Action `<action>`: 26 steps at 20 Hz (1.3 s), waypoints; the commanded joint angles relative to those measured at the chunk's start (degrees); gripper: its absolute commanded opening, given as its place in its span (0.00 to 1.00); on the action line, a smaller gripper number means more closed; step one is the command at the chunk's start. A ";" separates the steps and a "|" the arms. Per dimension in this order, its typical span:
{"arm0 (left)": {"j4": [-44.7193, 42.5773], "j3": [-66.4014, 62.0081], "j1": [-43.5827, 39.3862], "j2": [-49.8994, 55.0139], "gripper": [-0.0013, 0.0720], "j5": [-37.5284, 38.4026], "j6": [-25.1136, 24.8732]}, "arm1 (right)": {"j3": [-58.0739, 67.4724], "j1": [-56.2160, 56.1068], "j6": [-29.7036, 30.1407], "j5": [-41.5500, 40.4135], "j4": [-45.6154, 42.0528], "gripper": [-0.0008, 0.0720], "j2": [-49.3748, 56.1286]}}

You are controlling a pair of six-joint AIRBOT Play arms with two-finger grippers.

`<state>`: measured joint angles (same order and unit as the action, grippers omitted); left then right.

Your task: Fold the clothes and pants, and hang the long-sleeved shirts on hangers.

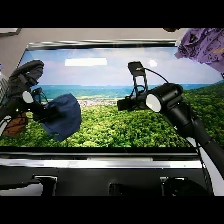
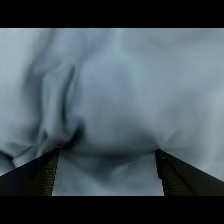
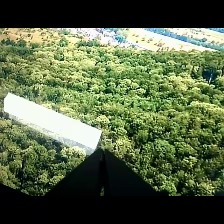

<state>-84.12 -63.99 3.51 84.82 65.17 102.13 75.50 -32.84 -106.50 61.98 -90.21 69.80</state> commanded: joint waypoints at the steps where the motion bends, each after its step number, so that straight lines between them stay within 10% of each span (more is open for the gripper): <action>1: 1.95 0.35 -0.04 4.15 0.76 -1.14 1.97 | 0.07 -0.04 0.00 0.04 0.13 0.05 0.02; 2: 3.37 0.24 -0.04 4.02 0.06 -0.44 1.33 | 0.07 -0.04 0.00 0.04 0.13 0.05 0.02; 11: 28.55 -4.63 -21.16 -1.16 0.04 1.14 -3.76 | 0.07 -0.02 0.31 15.56 -3.76 0.11 0.02; 15: 34.62 -5.07 -36.83 0.07 0.04 -12.72 2.93 | 0.07 -0.02 6.71 28.35 -8.37 0.14 -0.35; 17: 34.62 -5.05 -41.79 2.58 0.04 -18.01 5.49 | 0.07 -0.04 7.96 27.85 -8.35 0.42 -1.07; 18: 34.62 -5.07 -42.97 4.00 0.18 -19.15 5.95 | 0.07 -0.02 7.98 27.26 -8.46 0.46 -1.25; 20: 34.60 -5.07 -42.40 4.94 0.84 -18.56 5.90 | 0.04 -0.02 8.02 25.33 -10.08 0.46 -1.25; 21: 34.60 -5.07 -40.98 4.57 0.95 -17.55 5.88 | 0.04 0.63 8.44 24.41 -11.39 0.46 -1.25; 26: 32.96 -5.07 -26.53 -1.14 0.95 -7.37 -1.66 | -1.64 24.06 12.33 17.79 7.39 0.52 -1.57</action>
<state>-50.33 -68.99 -29.28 86.06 53.12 104.49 75.11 -21.26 -97.08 84.18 -95.68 68.38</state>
